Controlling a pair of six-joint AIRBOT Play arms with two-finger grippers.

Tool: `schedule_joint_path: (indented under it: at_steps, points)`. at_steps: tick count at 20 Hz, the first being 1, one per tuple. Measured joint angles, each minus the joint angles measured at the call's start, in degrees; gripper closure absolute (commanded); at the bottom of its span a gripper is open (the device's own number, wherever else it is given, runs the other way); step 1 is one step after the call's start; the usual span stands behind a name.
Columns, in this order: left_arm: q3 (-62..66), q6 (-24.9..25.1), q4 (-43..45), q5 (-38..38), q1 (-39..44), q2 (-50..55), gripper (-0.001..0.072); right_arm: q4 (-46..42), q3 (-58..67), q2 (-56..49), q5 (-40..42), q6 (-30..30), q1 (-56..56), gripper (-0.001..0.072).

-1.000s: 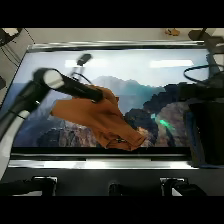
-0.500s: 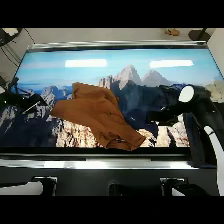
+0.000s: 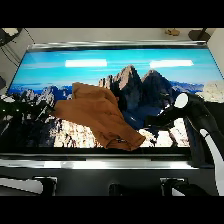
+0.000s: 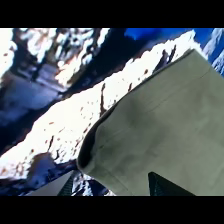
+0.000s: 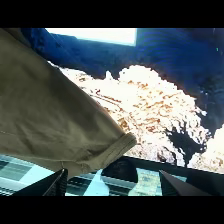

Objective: Fold the shirts.

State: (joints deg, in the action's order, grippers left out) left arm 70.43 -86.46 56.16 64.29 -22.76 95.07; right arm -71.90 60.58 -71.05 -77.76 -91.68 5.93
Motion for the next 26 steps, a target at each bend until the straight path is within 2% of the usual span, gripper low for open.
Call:
schedule_joint_path:
  at_steps: [2, 4, 6, 7, 10, 13, 16, 17, 19, 20, 21, 24, 26]
  points:
    - [0.0, 0.4, -1.2, -1.3, 0.6, 0.8, 0.0209, 0.1, -0.1, 0.0, -0.1, 0.0, 0.0, 0.004]
    - [-0.2, 0.7, -1.7, -2.8, 1.0, 1.4, 0.0365, 0.1, -0.2, 0.0, -0.7, 0.0, 0.0, 0.004]
    - [-0.3, 1.0, -1.5, -3.8, 1.3, 1.7, 0.0592, -0.1, -0.3, 0.0, -1.2, 0.0, 0.0, 0.0039]
    - [-0.3, 1.0, -1.0, -4.3, 1.4, 1.8, 0.068, -0.5, -0.5, 0.0, -1.1, 0.0, 0.0, 0.0038]
    - [-0.4, 1.5, -1.2, -4.7, 1.5, 1.9, 0.0681, -2.7, -3.8, 0.0, 0.2, -1.4, 0.0, 0.0041]
    - [-0.4, 2.6, -1.5, -4.4, 1.6, 1.6, 0.0681, -2.7, -8.4, -0.7, 5.0, -2.9, 0.0, 0.0045]
    - [-0.4, 3.5, -1.5, -3.4, 1.6, 0.9, 0.0681, 1.3, -10.9, -3.1, 9.6, -3.2, 0.0, 0.0108]
    - [-0.4, 3.6, -1.5, -3.1, 1.6, 0.6, 0.0681, 3.1, -11.3, -4.0, 10.4, -2.7, 0.0, 0.0177]
    - [-0.4, 4.0, -1.6, -2.6, 1.6, -0.1, 0.0681, 6.9, -11.9, -5.7, 11.5, -1.7, 0.0, 0.019]
    - [-0.4, 4.0, -1.6, -2.2, 1.6, -0.4, 0.0681, 8.7, -12.0, -6.5, 11.4, -1.3, 0.0, 0.0388]
    - [-0.4, 4.0, -1.7, -1.6, 1.6, -0.9, 0.0681, 10.4, -12.2, -7.1, 11.1, -1.0, 0.0, 0.0677]
    - [-0.4, 4.5, -3.1, -1.0, 1.6, -3.6, 0.0682, 13.1, -12.1, -7.8, 9.7, 0.3, 0.0, 0.0675]
    - [0.2, 6.7, -6.1, -1.6, 1.6, -7.8, 0.0682, 13.4, -10.3, -6.1, 9.4, 2.1, 0.0, 0.0675]
